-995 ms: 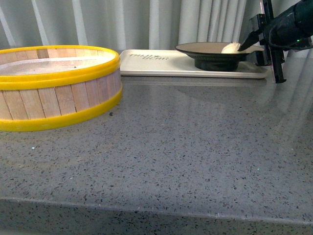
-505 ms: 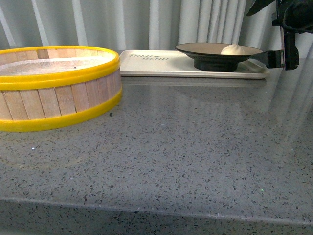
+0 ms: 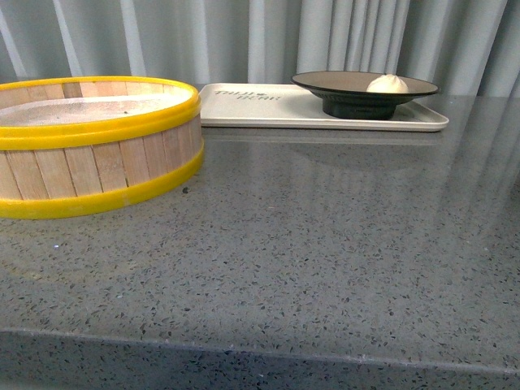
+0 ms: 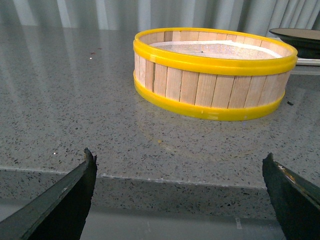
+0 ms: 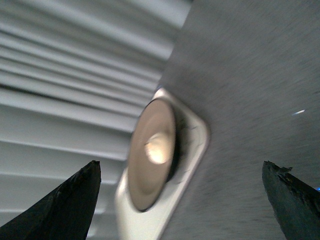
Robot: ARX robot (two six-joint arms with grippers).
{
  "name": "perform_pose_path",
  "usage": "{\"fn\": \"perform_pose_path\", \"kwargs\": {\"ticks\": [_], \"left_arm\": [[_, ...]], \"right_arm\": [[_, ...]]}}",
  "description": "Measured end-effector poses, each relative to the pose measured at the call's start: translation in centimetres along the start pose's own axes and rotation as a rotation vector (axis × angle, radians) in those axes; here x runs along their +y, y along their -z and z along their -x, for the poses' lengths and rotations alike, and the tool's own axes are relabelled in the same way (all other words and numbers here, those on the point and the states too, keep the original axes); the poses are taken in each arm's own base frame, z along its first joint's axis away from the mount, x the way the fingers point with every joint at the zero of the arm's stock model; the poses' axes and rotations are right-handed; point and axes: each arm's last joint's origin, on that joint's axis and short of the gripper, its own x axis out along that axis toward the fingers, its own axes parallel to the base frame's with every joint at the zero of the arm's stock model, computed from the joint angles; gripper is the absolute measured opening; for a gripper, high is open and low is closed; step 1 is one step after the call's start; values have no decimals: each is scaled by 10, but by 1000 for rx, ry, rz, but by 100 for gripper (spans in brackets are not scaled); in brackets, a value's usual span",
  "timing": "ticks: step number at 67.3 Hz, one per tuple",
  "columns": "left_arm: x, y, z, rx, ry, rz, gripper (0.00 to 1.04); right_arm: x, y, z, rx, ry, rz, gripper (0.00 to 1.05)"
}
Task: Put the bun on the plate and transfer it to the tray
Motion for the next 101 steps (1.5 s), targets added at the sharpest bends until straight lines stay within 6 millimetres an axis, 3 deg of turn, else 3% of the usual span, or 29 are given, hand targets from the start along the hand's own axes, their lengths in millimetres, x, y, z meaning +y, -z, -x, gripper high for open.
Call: {"fn": "perform_pose_path", "kwargs": {"ticks": [4,8,16,24,39,55,101], "left_arm": [[0,0,0,0,0,0,98],[0,0,0,0,0,0,98],[0,0,0,0,0,0,98],[0,0,0,0,0,0,98],[0,0,0,0,2,0,98],[0,0,0,0,0,0,98],[0,0,0,0,0,0,98]], "right_arm": [[-23,-3,35,-86,65,124,96],[-48,-8,73,-49,-113,372,85],[-83,-1,115,-42,-290,800,64],[-118,16,133,-61,-294,1010,41],[-140,34,143,-93,-260,1080,2],[-149,47,144,-87,-296,1094,2],[-171,59,139,-94,-304,1095,2]]}}
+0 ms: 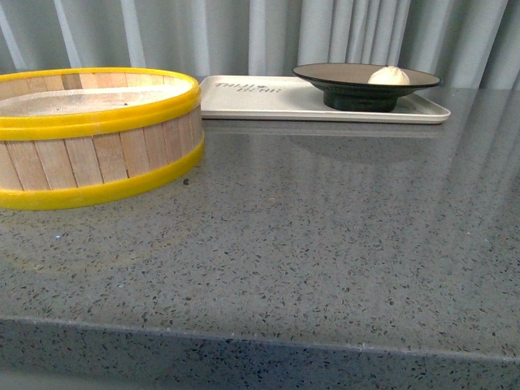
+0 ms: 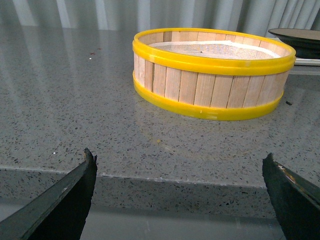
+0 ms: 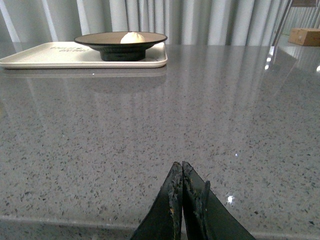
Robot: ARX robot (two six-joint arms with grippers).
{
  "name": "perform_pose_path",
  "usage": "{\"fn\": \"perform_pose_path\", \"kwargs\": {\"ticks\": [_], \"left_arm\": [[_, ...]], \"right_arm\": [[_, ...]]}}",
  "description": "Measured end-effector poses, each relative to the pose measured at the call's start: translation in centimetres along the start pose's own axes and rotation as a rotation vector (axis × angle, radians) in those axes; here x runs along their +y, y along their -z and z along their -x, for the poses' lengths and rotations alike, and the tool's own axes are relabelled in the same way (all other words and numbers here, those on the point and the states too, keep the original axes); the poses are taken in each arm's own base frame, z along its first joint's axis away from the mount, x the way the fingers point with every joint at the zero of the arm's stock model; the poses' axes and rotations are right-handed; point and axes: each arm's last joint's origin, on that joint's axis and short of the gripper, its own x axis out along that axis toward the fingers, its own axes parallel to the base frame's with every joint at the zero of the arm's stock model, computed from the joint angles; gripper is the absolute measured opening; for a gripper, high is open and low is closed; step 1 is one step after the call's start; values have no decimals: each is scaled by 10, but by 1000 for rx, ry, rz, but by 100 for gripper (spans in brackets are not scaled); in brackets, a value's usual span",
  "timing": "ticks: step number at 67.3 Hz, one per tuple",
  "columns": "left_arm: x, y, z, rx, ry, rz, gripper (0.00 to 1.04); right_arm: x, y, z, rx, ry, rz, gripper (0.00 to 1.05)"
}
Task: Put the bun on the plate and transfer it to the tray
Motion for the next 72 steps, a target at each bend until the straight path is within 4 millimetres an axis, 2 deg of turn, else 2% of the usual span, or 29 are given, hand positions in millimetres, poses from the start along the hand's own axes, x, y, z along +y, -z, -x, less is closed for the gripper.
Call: {"fn": "perform_pose_path", "kwargs": {"ticks": [27,32,34,36,44,52,60,72], "left_arm": [[0,0,0,0,0,0,98],[0,0,0,0,0,0,98],[0,0,0,0,0,0,98],[0,0,0,0,0,0,98],[0,0,0,0,0,0,98],[0,0,0,0,0,0,98],[0,0,0,0,0,0,98],[0,0,0,0,0,0,98]], "right_arm": [[0,1,0,0,0,0,2],[0,1,0,0,0,1,18],[0,1,0,0,0,1,27],[0,1,0,0,0,1,30],[0,1,0,0,0,1,54],[0,1,0,0,0,1,71],[0,1,0,0,0,1,96],[0,1,0,0,0,1,96]]}}
